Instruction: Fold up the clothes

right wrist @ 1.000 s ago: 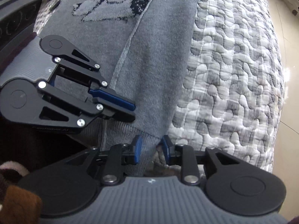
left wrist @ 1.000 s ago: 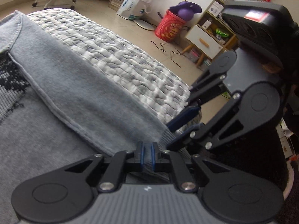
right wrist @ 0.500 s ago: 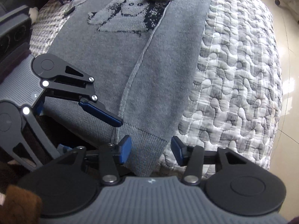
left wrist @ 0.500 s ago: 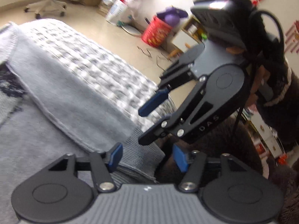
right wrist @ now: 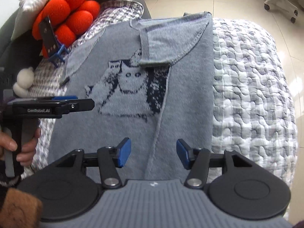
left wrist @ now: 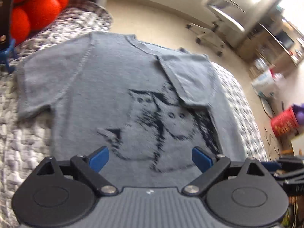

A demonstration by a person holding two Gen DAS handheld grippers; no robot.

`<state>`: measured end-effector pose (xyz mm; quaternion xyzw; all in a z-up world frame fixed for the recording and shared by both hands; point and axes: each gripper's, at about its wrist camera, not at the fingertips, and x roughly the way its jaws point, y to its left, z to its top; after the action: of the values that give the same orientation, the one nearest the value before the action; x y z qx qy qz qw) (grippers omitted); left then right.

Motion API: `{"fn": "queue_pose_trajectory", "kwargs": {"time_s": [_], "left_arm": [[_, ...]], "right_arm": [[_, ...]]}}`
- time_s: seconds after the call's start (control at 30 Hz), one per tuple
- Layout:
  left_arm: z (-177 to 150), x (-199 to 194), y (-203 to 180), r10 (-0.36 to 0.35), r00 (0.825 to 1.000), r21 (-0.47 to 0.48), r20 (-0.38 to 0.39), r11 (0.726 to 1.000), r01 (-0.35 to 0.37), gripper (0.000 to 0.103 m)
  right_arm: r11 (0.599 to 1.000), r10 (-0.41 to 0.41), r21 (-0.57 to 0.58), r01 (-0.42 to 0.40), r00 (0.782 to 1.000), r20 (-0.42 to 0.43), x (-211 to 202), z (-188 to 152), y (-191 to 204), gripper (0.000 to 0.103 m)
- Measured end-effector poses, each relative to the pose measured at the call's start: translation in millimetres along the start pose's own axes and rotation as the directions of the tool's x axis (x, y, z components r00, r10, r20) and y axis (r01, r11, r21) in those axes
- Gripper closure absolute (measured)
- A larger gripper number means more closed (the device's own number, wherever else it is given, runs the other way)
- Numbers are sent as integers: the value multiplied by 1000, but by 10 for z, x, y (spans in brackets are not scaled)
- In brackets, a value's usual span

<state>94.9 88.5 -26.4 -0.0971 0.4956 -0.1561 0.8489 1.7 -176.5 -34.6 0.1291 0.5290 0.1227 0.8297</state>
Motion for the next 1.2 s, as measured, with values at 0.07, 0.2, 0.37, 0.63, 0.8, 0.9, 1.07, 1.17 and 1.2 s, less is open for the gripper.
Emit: {"fn": "queue_pose_trajectory", "kwargs": {"time_s": [0.07, 0.2, 0.37, 0.63, 0.8, 0.9, 1.07, 1.17, 1.2], "left_arm": [[147, -92, 151, 45, 998, -53, 48, 998, -42, 8], [338, -235, 503, 148, 983, -157, 109, 979, -130, 6], [428, -224, 1020, 246, 956, -302, 161, 934, -189, 6], [358, 100, 1596, 256, 930, -490, 262, 866, -100, 23], [335, 207, 1670, 260, 905, -501, 337, 863, -61, 25], [343, 212, 1643, 276, 890, -488, 362, 870, -71, 44], [360, 190, 1551, 300, 872, -448, 386, 888, -107, 83], [370, 176, 1495, 314, 861, -424, 400, 897, -130, 90], [373, 172, 1477, 318, 857, -415, 405, 899, -137, 91]], "right_arm": [[999, 32, 28, -33, 999, 31, 1, 135, 37, 45], [996, 85, 4, -86, 994, 68, 91, 434, 211, 40], [992, 120, -55, -114, 985, 126, 290, 855, 408, 39], [984, 149, -136, -114, 947, 283, 673, 1362, 437, 41], [984, 159, -131, -125, 939, 303, 950, 1579, 202, 61], [985, 167, -97, -145, 942, 290, 1173, 1644, 20, 64], [979, 199, -20, -203, 931, 306, 1479, 1596, -291, 73], [964, 250, 0, -266, 909, 334, 1479, 1552, -424, 78], [960, 264, 2, -282, 902, 340, 1477, 1544, -456, 78]]}}
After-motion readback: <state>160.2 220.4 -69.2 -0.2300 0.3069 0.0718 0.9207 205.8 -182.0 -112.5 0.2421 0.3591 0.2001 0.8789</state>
